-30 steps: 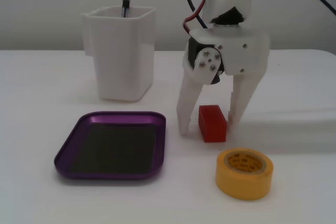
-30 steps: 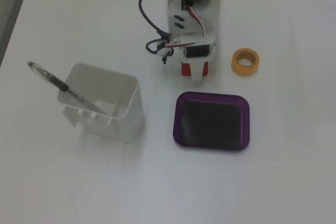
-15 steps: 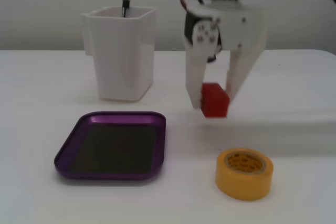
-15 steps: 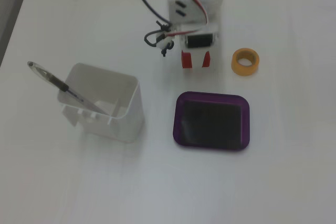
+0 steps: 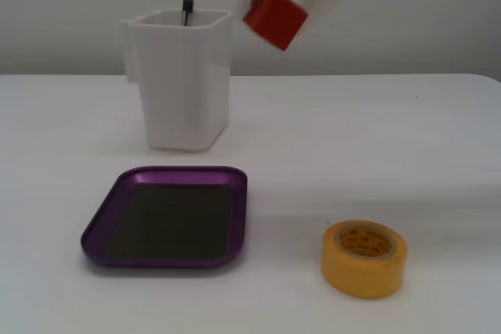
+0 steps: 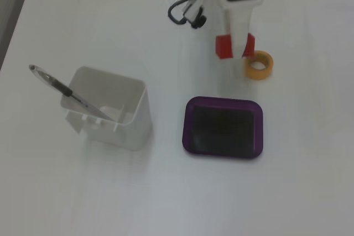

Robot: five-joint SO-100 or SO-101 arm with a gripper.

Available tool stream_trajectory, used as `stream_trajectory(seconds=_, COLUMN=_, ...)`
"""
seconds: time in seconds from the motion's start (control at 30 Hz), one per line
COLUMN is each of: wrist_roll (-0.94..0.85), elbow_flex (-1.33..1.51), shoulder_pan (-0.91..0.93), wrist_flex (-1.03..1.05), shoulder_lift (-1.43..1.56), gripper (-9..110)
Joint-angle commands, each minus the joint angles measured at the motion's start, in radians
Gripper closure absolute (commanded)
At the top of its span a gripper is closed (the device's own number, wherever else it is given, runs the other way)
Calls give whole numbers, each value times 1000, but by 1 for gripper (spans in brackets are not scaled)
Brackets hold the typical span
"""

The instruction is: Pick up the red cube and place it in the box.

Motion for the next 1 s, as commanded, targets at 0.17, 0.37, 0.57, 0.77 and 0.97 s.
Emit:
stream_trajectory(seconds=0.17, wrist_roll=175, elbow_flex=-236, shoulder_pan=69, wrist_flex=-91, shoulder_lift=-356, gripper=102)
stream_trajectory(seconds=0.37, wrist_roll=201, elbow_flex=-416, shoulder_pan=69, wrist_flex=-84, shoulder_lift=-571, gripper=102)
stream_trajectory(seconds=0.57, wrist_roll=201, elbow_flex=-512, shoulder_pan=74, wrist_flex=-84, shoulder_lift=-715, gripper=102)
stream_trajectory(seconds=0.77, wrist_roll=192, elbow_flex=-526, shoulder_pan=124, wrist_flex=-84, shoulder_lift=-778, gripper=102)
stream_trajectory(seconds=0.97, wrist_roll=190, elbow_flex=-526, shoulder_pan=124, wrist_flex=-84, shoulder_lift=-782, gripper=102)
